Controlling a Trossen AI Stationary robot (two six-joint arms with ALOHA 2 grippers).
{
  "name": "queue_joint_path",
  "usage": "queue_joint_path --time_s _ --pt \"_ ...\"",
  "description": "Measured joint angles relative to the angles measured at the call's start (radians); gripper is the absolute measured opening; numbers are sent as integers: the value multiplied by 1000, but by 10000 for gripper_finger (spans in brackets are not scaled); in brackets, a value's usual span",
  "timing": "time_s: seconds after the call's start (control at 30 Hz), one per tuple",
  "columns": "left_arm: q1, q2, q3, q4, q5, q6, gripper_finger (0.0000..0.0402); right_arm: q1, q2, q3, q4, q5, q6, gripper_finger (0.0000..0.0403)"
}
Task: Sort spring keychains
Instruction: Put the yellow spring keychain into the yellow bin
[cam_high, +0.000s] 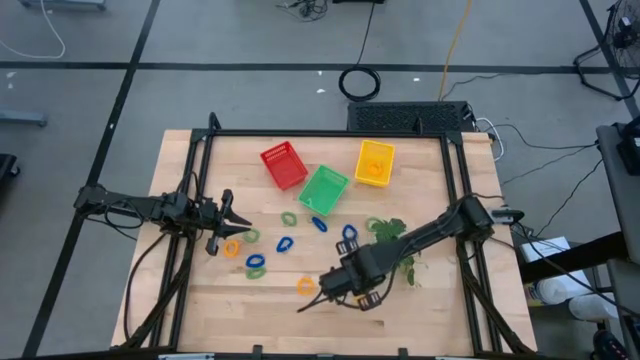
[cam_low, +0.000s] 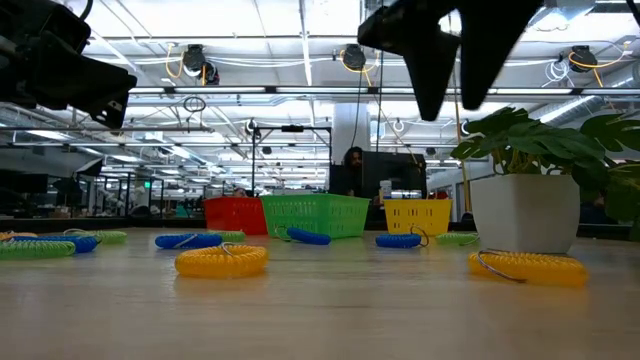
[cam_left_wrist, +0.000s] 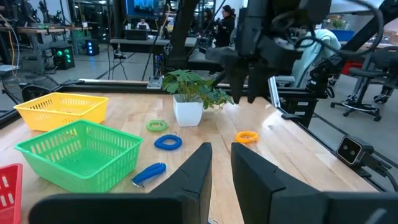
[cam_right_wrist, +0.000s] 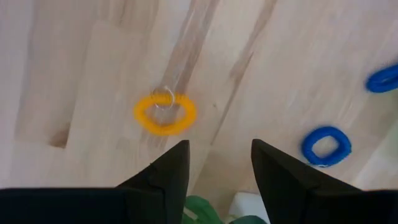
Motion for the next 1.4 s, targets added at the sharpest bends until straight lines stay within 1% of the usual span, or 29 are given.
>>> queue_joint_path --time_s 0.23,0.4,0.8,1.03,1.13,1.4 --pt "0 0 0 0 0 0 67 13 0 -97 61 1 0 159" --pt "0 0 0 0 0 0 67 19 1 -156 125 0 -30 159" --pt "0 0 0 0 0 0 67 47 0 -228 297 2 -59 156" --pt "0 0 0 0 0 0 67 51 0 -298 315 5 -74 155" --pt "0 0 0 0 0 0 67 52 0 -327 342 26 -96 155" --pt "0 0 0 0 0 0 67 53 -2 -389 434 26 -118 155"
